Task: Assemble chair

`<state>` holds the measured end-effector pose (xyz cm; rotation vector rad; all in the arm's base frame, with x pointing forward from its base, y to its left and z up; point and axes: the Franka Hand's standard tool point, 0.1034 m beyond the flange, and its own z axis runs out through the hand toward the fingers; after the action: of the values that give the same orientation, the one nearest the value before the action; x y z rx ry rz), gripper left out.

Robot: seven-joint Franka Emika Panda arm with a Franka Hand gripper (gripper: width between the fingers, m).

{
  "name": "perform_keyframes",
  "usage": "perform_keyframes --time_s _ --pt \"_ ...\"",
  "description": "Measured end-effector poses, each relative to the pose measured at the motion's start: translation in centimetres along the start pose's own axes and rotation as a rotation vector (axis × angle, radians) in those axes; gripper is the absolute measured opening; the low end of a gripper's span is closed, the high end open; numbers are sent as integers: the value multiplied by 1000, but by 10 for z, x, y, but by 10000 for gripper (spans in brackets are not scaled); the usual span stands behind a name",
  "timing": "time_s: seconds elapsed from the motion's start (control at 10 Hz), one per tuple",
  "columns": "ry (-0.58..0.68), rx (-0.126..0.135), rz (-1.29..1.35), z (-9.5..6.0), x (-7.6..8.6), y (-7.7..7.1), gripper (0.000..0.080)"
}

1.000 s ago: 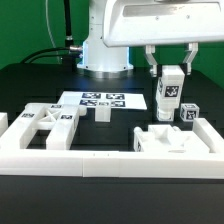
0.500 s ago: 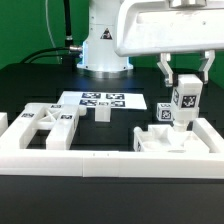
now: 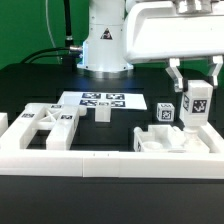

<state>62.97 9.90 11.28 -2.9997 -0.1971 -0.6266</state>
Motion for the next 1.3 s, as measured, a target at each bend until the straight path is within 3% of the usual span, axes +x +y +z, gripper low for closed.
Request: perform_keyframes --time_s 0.2,0.4,0.9,1.3 --pt "1 4 -8 3 2 -6 286" --pt "-5 1 -37 7 3 0 287" --pt "-4 1 -39 12 1 -1 287" --pt "-15 5 -46 21 -8 -6 287"
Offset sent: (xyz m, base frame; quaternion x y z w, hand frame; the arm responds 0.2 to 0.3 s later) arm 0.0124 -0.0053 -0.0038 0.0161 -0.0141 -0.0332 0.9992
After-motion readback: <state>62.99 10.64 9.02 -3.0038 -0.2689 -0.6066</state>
